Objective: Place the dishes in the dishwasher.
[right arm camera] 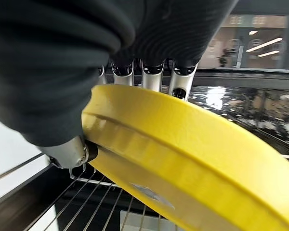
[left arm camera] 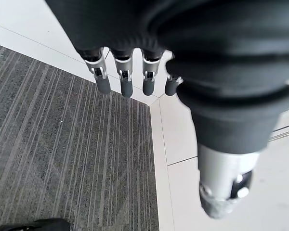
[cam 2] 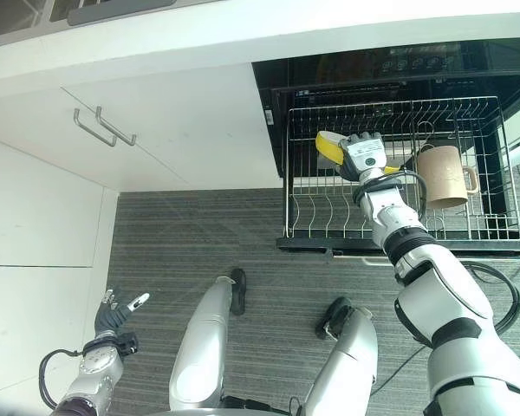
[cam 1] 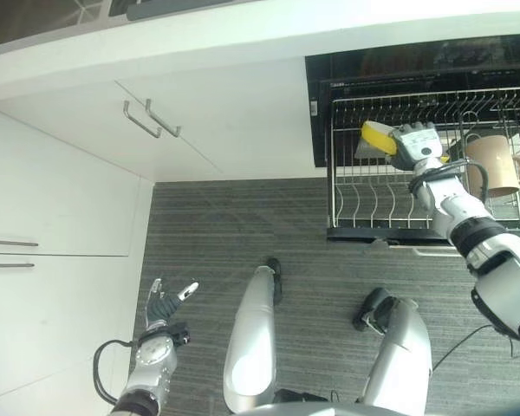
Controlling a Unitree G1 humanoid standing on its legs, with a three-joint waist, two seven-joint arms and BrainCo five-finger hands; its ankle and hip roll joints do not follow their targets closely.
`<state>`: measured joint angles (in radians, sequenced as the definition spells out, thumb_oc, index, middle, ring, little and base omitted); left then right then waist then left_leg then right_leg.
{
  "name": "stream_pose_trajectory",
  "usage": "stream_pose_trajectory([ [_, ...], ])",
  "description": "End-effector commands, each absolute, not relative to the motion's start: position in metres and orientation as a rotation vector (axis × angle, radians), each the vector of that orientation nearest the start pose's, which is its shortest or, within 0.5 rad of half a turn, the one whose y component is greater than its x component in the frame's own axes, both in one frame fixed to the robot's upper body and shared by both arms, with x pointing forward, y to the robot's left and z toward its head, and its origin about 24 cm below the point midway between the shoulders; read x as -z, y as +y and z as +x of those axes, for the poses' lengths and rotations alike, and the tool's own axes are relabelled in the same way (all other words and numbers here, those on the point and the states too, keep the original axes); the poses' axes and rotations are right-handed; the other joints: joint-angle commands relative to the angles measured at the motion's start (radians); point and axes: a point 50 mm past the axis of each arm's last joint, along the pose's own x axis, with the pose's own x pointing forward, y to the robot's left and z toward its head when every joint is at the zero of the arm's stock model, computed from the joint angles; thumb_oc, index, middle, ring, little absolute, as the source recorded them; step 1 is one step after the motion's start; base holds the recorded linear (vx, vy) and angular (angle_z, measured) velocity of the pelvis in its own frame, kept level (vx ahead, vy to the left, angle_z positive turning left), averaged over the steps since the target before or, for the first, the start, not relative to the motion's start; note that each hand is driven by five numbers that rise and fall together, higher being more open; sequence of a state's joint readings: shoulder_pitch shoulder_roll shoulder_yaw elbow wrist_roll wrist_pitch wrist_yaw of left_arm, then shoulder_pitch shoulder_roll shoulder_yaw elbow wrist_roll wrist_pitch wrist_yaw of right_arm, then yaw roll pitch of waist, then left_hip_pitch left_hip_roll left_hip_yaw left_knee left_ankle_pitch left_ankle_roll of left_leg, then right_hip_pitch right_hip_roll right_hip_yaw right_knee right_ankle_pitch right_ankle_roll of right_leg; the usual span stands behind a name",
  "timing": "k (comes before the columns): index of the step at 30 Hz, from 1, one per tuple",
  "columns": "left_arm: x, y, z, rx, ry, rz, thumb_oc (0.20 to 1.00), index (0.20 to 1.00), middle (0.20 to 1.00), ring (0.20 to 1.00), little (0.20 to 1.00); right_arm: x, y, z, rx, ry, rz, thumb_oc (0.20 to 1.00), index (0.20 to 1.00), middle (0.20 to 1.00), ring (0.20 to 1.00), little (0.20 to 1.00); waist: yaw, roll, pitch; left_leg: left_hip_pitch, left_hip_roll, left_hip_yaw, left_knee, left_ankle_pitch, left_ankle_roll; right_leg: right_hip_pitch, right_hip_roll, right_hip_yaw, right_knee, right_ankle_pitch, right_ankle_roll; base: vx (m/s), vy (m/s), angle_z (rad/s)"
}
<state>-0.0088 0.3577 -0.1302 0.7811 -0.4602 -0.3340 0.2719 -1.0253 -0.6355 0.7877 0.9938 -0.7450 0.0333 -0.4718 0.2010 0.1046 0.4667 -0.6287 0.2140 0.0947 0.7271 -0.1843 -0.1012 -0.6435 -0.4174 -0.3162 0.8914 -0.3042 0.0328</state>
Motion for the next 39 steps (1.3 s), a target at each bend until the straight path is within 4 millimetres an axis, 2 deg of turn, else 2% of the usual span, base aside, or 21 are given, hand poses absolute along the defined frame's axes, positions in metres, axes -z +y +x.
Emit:
stream_pose_trajectory([
  [1,0.063,0.283,0.191,-0.466,0.377,0.100,1.000,1.000,1.000,1.000,1.000,-0.180,-0.220,0.405,0.203,-0.306,-1.838,0.200,0.200,0.200,0.200,0.200,0.032,0.000,-0.003,0.018,0.066,-0.039,-0.078,0.016,-0.040,0.008,-0.099,0.067,0.000,-0.016,0.112,0.00,0.000,0.00],
  [4,0.062,0.283,0.192,-0.462,0.371,0.094,1.000,1.000,1.000,1.000,1.000,-0.174,-0.219,0.406,0.157,-0.257,-1.834,0.200,0.200,0.200,0.200,0.200,0.036,0.006,-0.002,0.007,0.066,-0.037,-0.073,0.016,-0.037,-0.007,-0.104,0.068,0.004,-0.011,0.113,0.02,0.003,0.00],
  [5,0.061,0.284,0.192,-0.462,0.368,0.093,1.000,1.000,1.000,1.000,1.000,-0.172,-0.219,0.406,0.133,-0.243,-1.836,0.200,0.200,0.200,0.200,0.200,0.038,0.007,0.002,0.011,0.069,-0.036,-0.057,-0.009,-0.043,-0.004,-0.107,0.072,0.023,-0.035,0.124,0.00,0.000,0.00],
  [6,0.059,0.285,0.193,-0.462,0.357,0.091,1.000,1.000,1.000,1.000,1.000,-0.171,-0.218,0.407,0.113,-0.232,-1.830,0.200,0.200,0.200,0.200,0.200,0.039,0.008,0.000,-0.004,0.065,-0.035,-0.066,0.016,-0.036,-0.020,-0.107,0.069,0.018,-0.014,0.114,0.04,-0.006,0.01],
  [7,0.058,0.286,0.194,-0.461,0.353,0.088,1.000,1.000,1.000,1.000,1.000,-0.170,-0.216,0.407,0.092,-0.227,-1.839,0.200,0.200,0.200,0.200,0.200,0.040,0.009,0.003,-0.001,0.068,-0.035,-0.042,-0.013,-0.042,-0.018,-0.111,0.075,0.041,-0.041,0.124,0.00,0.000,0.00],
  [12,0.057,0.283,0.196,-0.454,0.343,0.073,1.000,1.000,1.000,1.000,1.000,-0.163,-0.213,0.408,0.061,-0.167,-1.828,0.200,0.200,0.200,0.200,0.200,0.039,0.013,0.002,-0.043,0.071,-0.039,0.020,-0.040,-0.040,-0.061,-0.122,0.088,0.097,-0.063,0.120,0.01,-0.005,0.00],
  [15,0.058,0.279,0.196,-0.447,0.344,0.064,1.000,1.000,1.000,1.000,1.000,-0.158,-0.222,0.407,0.081,-0.060,-1.758,0.200,0.200,0.200,0.200,0.200,0.036,0.019,0.002,-0.068,0.074,-0.037,0.062,-0.059,-0.038,-0.087,-0.129,0.099,0.126,-0.074,0.116,0.02,0.005,0.05],
  [19,0.058,0.278,0.196,-0.449,0.343,0.060,1.000,1.000,1.000,1.000,1.000,-0.138,-0.234,0.402,0.055,0.105,-1.706,0.200,0.200,0.200,0.200,0.200,0.032,0.022,0.003,-0.086,0.073,-0.038,0.095,-0.071,-0.036,-0.102,-0.126,0.112,0.156,-0.093,0.114,0.03,0.002,0.00],
  [20,0.058,0.278,0.195,-0.451,0.346,0.062,1.000,1.000,1.000,1.000,1.000,-0.132,-0.235,0.401,0.041,0.150,-1.681,0.501,0.501,0.501,0.501,0.501,0.032,0.022,0.005,-0.088,0.076,-0.040,0.102,-0.073,-0.038,-0.103,-0.127,0.114,0.165,-0.099,0.113,0.06,-0.017,0.02],
  [21,0.058,0.279,0.194,-0.452,0.348,0.064,1.000,1.000,1.000,1.000,1.000,-0.126,-0.235,0.400,0.022,0.178,-1.662,0.953,0.953,0.953,0.953,0.953,0.031,0.021,0.006,-0.087,0.078,-0.039,0.104,-0.073,-0.039,-0.101,-0.128,0.115,0.168,-0.101,0.113,0.07,-0.016,0.02],
  [22,0.057,0.279,0.195,-0.450,0.350,0.066,1.000,1.000,1.000,1.000,1.000,-0.123,-0.236,0.399,0.020,0.189,-1.644,1.000,1.000,1.000,1.000,1.000,0.030,0.020,0.006,-0.087,0.078,-0.039,0.106,-0.074,-0.039,-0.100,-0.129,0.115,0.170,-0.102,0.113,0.05,-0.012,0.01],
  [32,0.057,0.278,0.196,-0.457,0.357,0.082,1.000,1.000,1.000,1.000,1.000,-0.113,-0.236,0.396,0.066,0.216,-1.523,1.000,1.000,1.000,1.000,1.000,0.024,0.021,0.013,-0.068,0.089,-0.031,0.079,-0.054,-0.046,-0.082,-0.125,0.112,0.156,-0.093,0.118,0.02,-0.007,0.00],
  [36,0.057,0.276,0.198,-0.451,0.361,0.079,1.000,1.000,1.000,1.000,1.000,-0.111,-0.239,0.394,0.133,0.221,-1.349,1.000,1.000,1.000,1.000,1.000,0.018,0.020,0.018,-0.056,0.093,-0.032,0.066,-0.045,-0.046,-0.071,-0.117,0.112,0.147,-0.089,0.114,0.02,-0.010,-0.01],
  [39,0.059,0.273,0.197,-0.454,0.375,0.073,1.000,1.000,1.000,1.000,1.000,-0.121,-0.238,0.396,0.212,0.171,-1.045,1.000,1.000,1.000,1.000,1.000,0.009,0.018,0.023,-0.035,0.095,-0.030,0.029,-0.024,-0.050,-0.053,-0.105,0.110,0.125,-0.079,0.112,0.01,0.002,0.00],
])
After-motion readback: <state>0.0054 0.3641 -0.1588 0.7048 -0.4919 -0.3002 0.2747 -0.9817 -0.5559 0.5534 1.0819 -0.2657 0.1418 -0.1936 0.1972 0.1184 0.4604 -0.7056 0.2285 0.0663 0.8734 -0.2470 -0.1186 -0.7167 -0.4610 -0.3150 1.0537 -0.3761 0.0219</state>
